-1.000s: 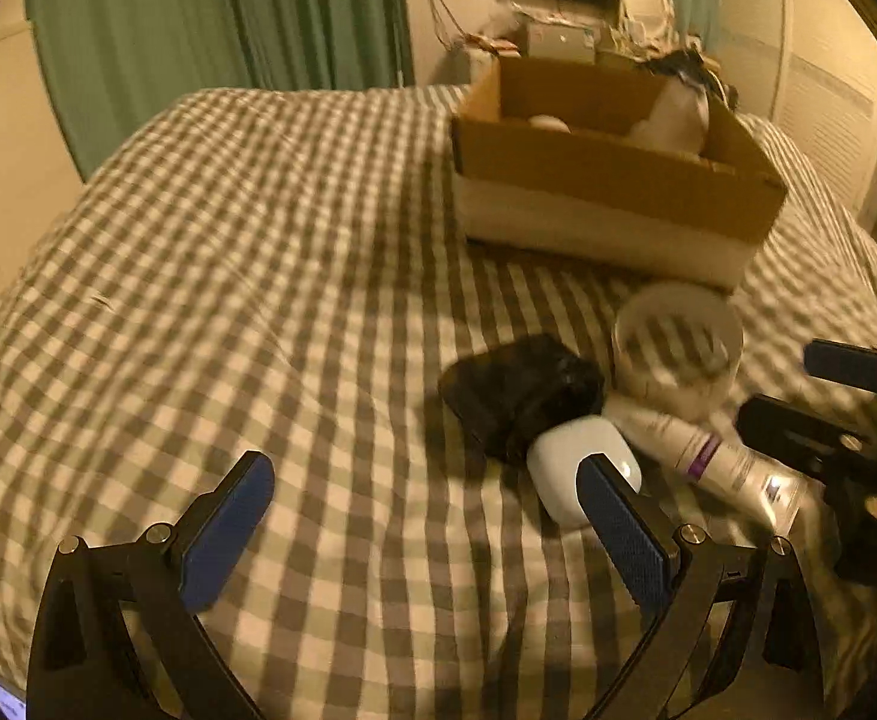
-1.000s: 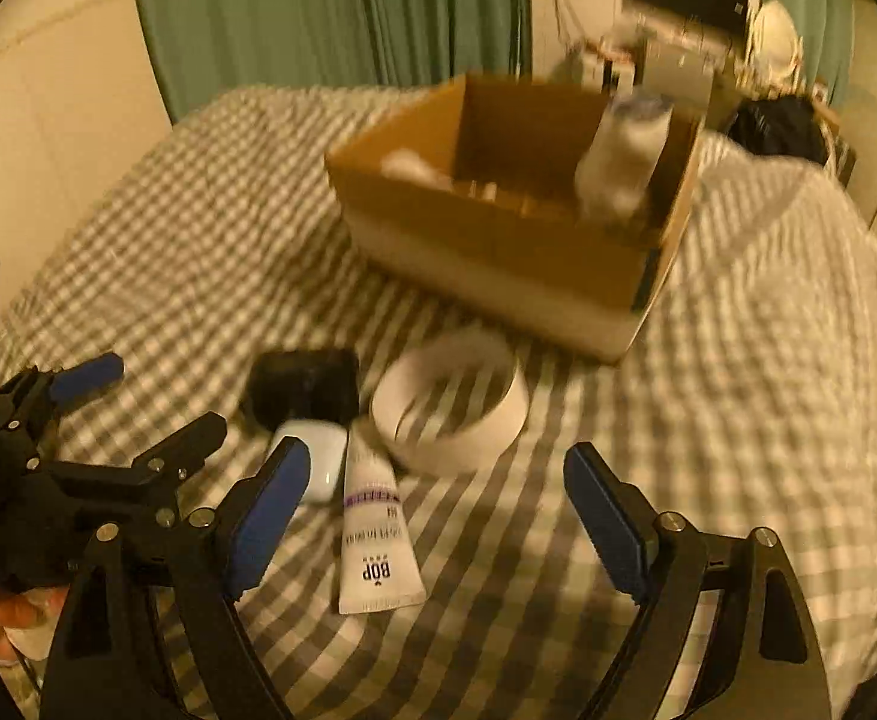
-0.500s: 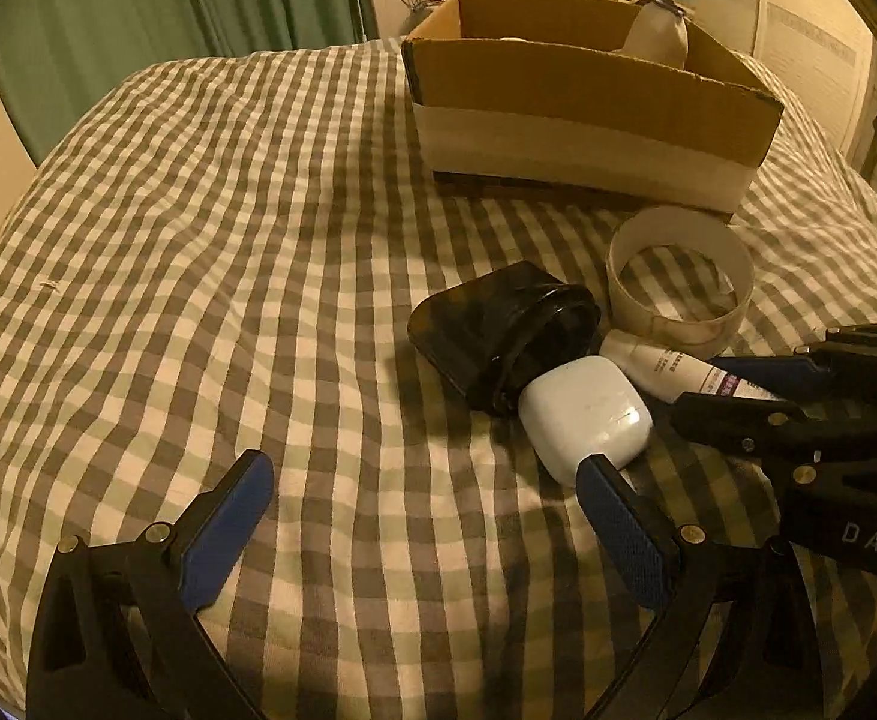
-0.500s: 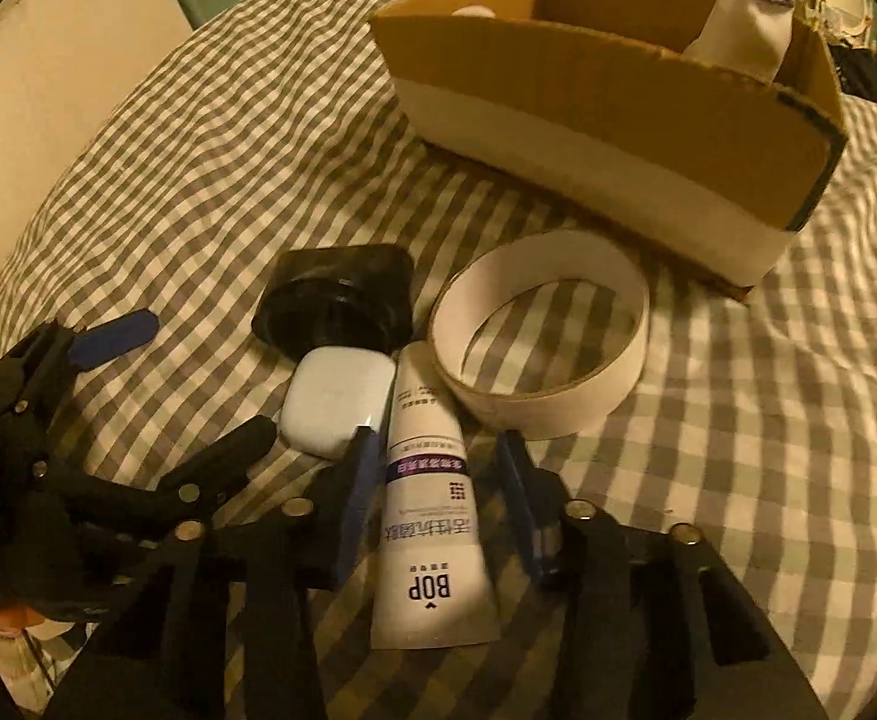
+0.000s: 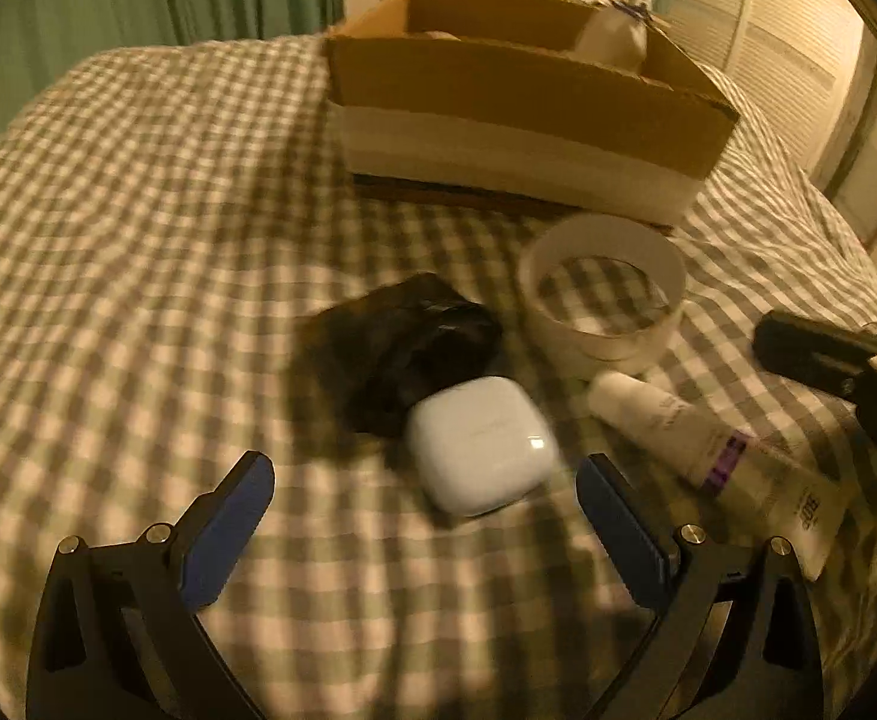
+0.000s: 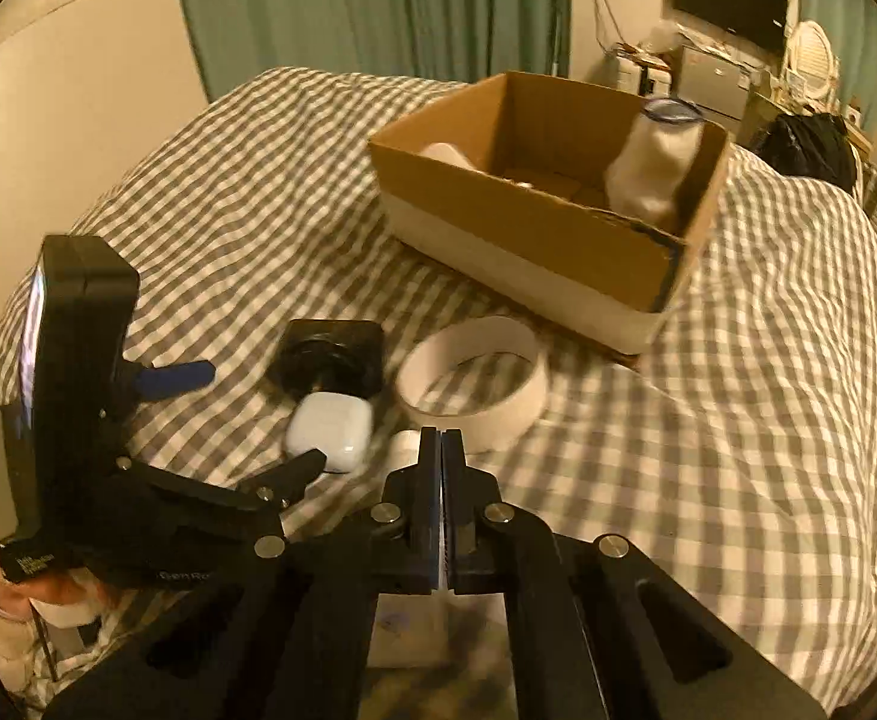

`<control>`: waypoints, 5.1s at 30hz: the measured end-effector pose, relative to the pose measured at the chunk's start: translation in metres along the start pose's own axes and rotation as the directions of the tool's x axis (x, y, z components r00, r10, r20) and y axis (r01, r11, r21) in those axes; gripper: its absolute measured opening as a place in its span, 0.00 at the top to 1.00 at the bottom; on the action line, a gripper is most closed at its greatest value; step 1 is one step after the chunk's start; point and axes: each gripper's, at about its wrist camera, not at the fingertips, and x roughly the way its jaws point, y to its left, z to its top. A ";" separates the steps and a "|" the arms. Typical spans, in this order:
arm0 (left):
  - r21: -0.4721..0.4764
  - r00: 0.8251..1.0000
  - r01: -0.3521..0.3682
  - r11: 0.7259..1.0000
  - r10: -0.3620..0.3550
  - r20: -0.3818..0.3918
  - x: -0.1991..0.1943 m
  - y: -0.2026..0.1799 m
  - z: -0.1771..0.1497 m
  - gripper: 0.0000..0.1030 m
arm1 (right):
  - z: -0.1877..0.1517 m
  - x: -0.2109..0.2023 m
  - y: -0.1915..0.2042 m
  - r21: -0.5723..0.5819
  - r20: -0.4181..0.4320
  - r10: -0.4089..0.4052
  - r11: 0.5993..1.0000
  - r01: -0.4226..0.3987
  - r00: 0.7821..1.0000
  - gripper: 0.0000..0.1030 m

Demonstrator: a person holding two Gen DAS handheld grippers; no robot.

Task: Organize objects
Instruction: 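Grasp the white earbud case with the left gripper while the right grasps the BOP toothpaste tube, then carry the earbud case and toothpaste tube into the box and release both, then grasp the black item with the left gripper while the right grasps the white tape roll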

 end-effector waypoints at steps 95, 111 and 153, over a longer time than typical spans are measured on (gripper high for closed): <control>0.095 0.910 -0.040 0.995 -0.003 0.415 -0.135 -0.023 0.183 0.51 | 0.151 -0.128 -0.016 -0.007 0.378 -0.113 0.992 0.124 0.919 0.74; 0.067 0.947 0.032 0.997 -0.052 0.316 -0.007 -0.001 0.253 0.51 | 0.231 0.003 -0.075 0.094 0.330 -0.149 0.988 0.125 0.932 0.74; 0.028 0.842 -0.105 0.994 0.074 0.535 -0.223 0.004 0.144 0.00 | 0.150 -0.196 0.009 0.082 0.550 -0.237 0.969 0.231 0.801 0.03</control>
